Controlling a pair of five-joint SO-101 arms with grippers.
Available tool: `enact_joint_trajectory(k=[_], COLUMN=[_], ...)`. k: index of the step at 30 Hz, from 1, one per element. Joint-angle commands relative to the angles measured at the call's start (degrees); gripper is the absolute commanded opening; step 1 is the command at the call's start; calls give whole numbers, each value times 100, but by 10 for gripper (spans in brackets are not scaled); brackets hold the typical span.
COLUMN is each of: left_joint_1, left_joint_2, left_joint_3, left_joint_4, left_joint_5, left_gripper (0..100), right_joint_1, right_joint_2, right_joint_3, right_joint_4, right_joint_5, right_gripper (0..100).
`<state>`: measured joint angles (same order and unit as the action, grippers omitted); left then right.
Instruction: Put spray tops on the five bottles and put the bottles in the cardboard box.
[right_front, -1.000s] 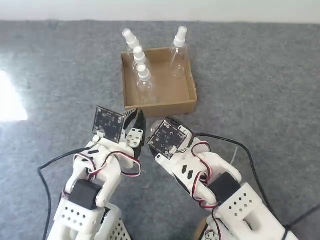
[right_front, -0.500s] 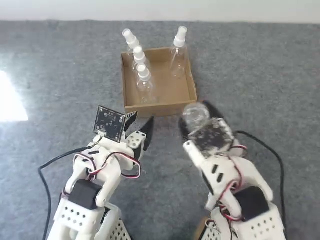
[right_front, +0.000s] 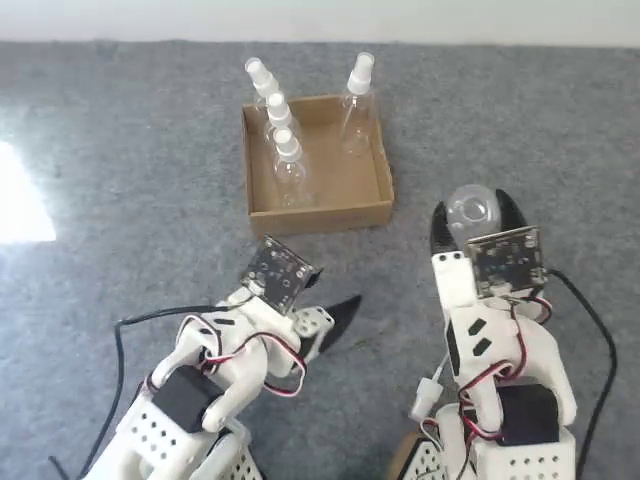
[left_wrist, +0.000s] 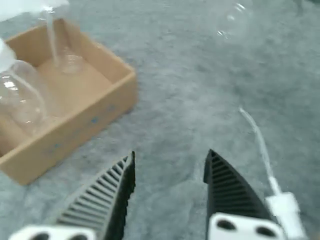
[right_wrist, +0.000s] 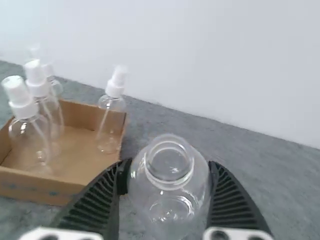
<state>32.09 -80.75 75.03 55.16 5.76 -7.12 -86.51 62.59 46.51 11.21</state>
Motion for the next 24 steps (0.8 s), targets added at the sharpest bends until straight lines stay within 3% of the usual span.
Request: enact_joint_trajectory(k=[1, 9, 20, 24], left_joint_1=[466, 826, 844, 1046], left_joint_2=[-9, -9, 18, 686], left_joint_3=[-119, 48, 22, -215], left_joint_4=[-35, -70, -431, -563], left_joint_5=[-53, 18, 97, 53], left_gripper=[235, 235, 258, 258], right_joint_1=[312, 752, 2202, 2527], right_joint_2=[-40, -31, -31, -22], right_joint_3=[-369, -492, -870, -941], right_joint_4=[-180, -180, -154, -180], right_joint_5=[-114, -176, -563, -695], right_gripper=[107, 107, 107, 107])
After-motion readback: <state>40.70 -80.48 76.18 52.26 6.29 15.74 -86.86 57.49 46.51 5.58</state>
